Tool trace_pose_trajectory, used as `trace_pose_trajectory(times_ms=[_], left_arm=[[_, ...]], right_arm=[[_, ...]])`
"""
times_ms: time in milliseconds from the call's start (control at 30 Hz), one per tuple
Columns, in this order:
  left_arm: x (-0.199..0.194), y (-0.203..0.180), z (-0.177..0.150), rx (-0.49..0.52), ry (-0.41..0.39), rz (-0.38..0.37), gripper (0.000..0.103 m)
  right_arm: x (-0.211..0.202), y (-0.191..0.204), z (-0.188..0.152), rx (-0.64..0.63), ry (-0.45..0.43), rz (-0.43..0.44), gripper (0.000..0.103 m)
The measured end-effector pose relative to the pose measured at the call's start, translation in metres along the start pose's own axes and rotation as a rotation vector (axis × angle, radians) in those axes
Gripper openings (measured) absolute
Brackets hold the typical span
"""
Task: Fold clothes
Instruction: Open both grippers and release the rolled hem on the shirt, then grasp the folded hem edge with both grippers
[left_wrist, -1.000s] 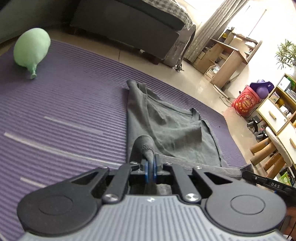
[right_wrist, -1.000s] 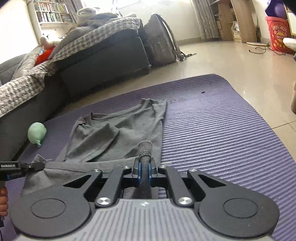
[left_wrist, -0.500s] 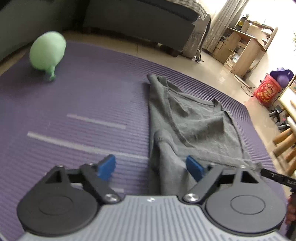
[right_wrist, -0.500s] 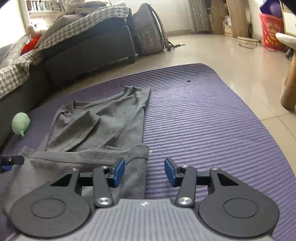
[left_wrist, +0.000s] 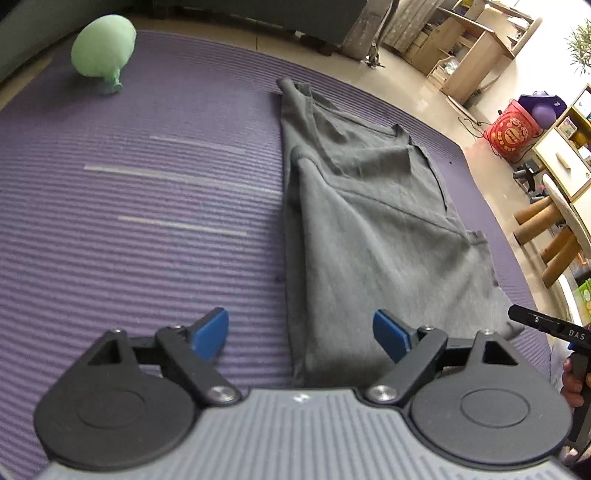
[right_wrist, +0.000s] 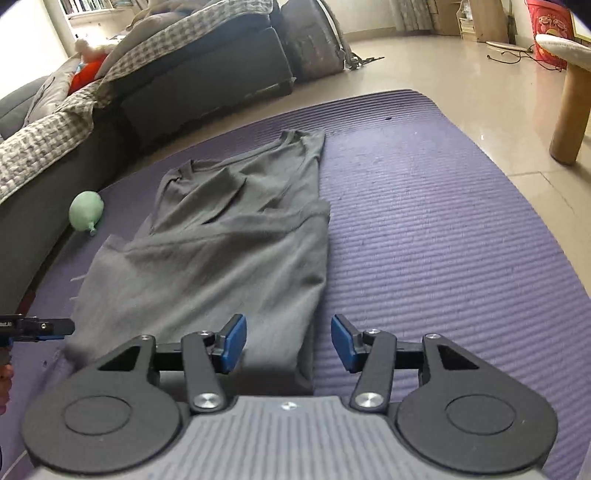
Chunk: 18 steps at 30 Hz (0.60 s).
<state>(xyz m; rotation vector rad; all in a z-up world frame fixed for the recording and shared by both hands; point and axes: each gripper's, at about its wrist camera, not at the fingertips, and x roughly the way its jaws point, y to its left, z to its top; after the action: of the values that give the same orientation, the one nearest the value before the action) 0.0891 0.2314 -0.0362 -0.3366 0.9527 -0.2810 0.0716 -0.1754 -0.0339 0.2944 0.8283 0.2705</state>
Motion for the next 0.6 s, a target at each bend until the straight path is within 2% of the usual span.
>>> trace_pose_trajectory(times_ms=[67, 133, 167, 233, 267, 333, 367, 400, 433, 533, 600], left_arm=[[-0.002, -0.003, -0.004, 0.001, 0.002, -0.001, 0.082], [-0.003, -0.008, -0.006, 0.028, 0.004, 0.012, 0.067], [-0.003, -0.011, -0.008, 0.053, 0.003, 0.028, 0.063], [0.000, -0.019, -0.009, 0.107, 0.009, 0.078, 0.048], [0.000, -0.020, -0.009, 0.107, 0.015, 0.076, 0.044], [0.001, -0.021, -0.009, 0.103, 0.028, 0.065, 0.014], [0.003, -0.021, -0.009, 0.089, 0.041, 0.047, 0.014], [0.004, -0.022, -0.010, 0.088, 0.040, 0.050, 0.012], [0.004, -0.023, -0.011, 0.087, 0.036, 0.055, 0.010], [0.005, -0.023, -0.012, 0.058, 0.032, 0.062, 0.006], [0.004, -0.024, -0.013, 0.045, 0.033, 0.065, 0.006]], right_arm=[[-0.002, 0.001, -0.005, 0.011, 0.003, 0.010, 0.051], [-0.001, 0.002, -0.009, 0.012, 0.008, 0.017, 0.050], [-0.001, 0.002, -0.011, 0.013, 0.010, 0.021, 0.050], [0.002, 0.002, -0.014, 0.016, 0.017, 0.032, 0.046], [0.003, 0.002, -0.015, 0.015, 0.017, 0.034, 0.046], [0.005, 0.002, -0.016, 0.014, 0.015, 0.036, 0.039], [0.006, 0.002, -0.015, 0.015, 0.014, 0.035, 0.035], [0.006, 0.002, -0.015, 0.015, 0.015, 0.037, 0.025], [0.007, 0.001, -0.014, 0.019, 0.021, 0.038, 0.021], [0.009, 0.000, -0.013, 0.022, 0.033, 0.036, 0.010], [0.009, -0.001, -0.012, 0.029, 0.043, 0.036, 0.008]])
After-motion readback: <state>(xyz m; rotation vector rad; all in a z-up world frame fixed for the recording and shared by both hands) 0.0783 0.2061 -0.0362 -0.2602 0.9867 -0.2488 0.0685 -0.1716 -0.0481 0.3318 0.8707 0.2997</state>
